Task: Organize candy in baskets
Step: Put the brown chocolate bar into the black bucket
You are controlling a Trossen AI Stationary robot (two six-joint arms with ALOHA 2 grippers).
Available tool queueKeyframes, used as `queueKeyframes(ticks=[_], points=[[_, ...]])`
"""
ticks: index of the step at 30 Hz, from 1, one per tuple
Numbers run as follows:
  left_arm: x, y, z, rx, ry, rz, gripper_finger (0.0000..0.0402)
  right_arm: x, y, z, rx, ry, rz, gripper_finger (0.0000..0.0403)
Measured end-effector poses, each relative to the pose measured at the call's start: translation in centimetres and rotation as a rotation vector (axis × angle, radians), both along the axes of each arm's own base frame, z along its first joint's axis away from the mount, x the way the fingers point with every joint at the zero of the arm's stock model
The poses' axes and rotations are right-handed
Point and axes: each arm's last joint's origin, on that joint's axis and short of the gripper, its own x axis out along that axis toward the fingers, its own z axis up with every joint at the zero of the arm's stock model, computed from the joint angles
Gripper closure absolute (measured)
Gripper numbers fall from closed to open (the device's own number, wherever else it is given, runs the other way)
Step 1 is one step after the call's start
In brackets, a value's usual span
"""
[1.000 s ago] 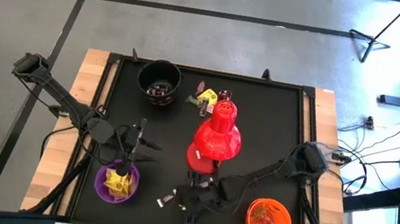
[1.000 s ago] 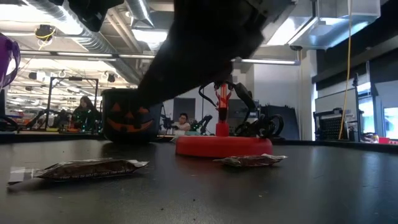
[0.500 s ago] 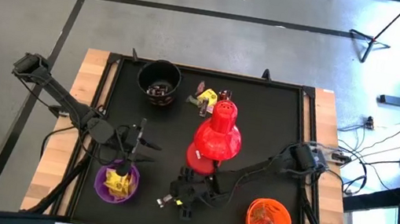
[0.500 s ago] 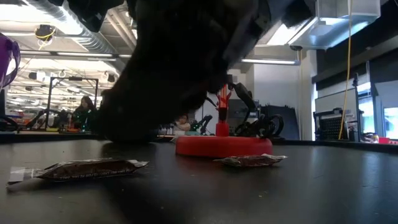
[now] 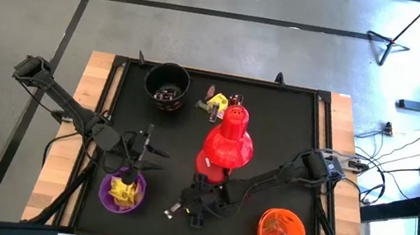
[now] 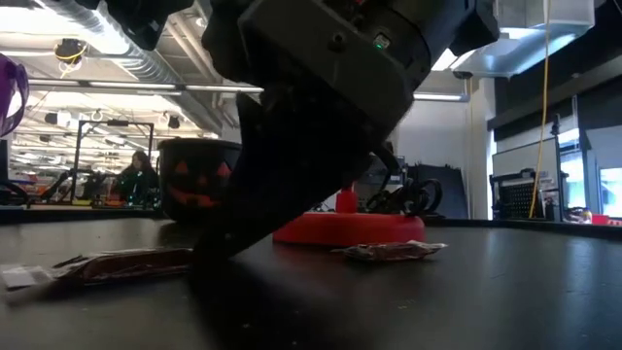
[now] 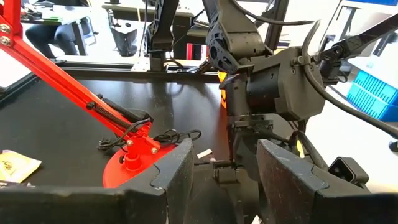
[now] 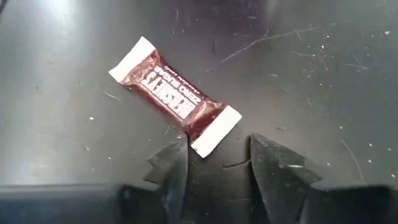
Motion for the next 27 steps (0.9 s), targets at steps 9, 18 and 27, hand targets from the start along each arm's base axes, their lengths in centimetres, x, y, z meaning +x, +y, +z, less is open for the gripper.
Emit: queueKeyframes(ticks=[9, 18, 27], points=[[0.0, 0.0, 0.0, 0.000, 0.000, -0.001, 0.0234, 0.2, 0.1, -0.8, 0.005, -0.001, 0.005, 0.0306], [0.0, 0.0, 0.0, 0.000, 0.000, -0.001, 0.0234, 0.3, 0.3, -0.8, 0.013, -0.016, 0.009, 0.0393], [0.0, 0.0, -0.1, 0.003, 0.005, 0.000, 0.0234, 0.1, 0.0, 2.4, -0.028, -0.106, -0.018, 0.0402]])
